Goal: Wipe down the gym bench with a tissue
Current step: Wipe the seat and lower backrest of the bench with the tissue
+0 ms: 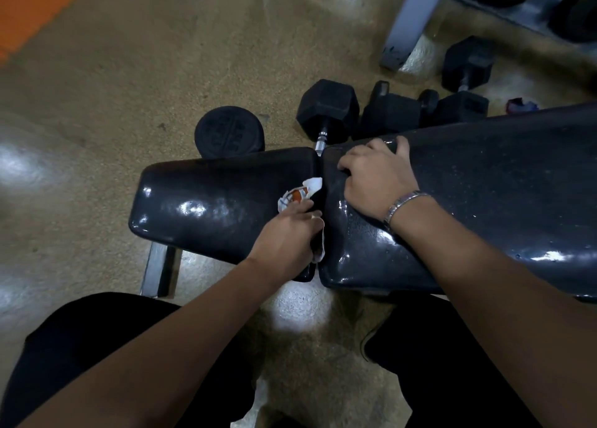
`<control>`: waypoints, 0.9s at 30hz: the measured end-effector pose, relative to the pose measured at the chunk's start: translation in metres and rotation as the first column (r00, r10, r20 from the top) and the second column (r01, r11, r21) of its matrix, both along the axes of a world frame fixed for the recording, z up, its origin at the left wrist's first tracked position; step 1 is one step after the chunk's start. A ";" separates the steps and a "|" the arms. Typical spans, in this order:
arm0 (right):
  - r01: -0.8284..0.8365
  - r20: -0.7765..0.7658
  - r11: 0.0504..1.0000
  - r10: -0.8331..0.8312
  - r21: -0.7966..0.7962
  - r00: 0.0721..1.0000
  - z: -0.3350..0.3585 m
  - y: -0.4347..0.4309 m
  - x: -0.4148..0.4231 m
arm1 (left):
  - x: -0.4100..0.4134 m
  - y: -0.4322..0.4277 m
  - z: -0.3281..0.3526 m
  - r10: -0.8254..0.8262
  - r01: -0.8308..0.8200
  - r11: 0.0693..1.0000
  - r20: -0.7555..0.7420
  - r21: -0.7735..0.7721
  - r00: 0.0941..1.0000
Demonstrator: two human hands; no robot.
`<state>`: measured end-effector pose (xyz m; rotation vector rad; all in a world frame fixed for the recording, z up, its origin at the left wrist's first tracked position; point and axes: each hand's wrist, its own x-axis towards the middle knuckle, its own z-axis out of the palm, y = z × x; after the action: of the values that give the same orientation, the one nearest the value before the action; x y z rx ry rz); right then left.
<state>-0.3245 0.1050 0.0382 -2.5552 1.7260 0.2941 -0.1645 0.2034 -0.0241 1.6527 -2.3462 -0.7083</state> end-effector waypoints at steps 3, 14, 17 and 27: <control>-0.012 0.041 1.000 0.012 -0.011 0.999 0.002 0.006 0.001 | 0.001 0.015 -0.001 -0.014 0.013 0.997 -0.012 -0.073 1.000; -0.068 0.163 0.996 0.077 -0.063 0.984 0.013 0.040 0.000 | -0.006 0.053 0.005 -0.004 0.003 1.000 0.054 0.018 0.999; -0.048 0.168 0.997 0.057 -0.056 0.984 0.020 0.045 -0.011 | -0.008 0.057 0.013 -0.031 0.022 0.995 0.095 0.095 0.995; -0.023 0.231 0.999 0.033 -0.046 0.972 0.035 0.060 -0.053 | -0.021 0.065 0.032 -0.001 -0.033 0.987 0.207 0.158 0.978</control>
<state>-0.3780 0.1646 0.0730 -2.5249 1.6302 -0.0406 -0.1857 0.2686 0.0075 1.8949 -2.4690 -0.7764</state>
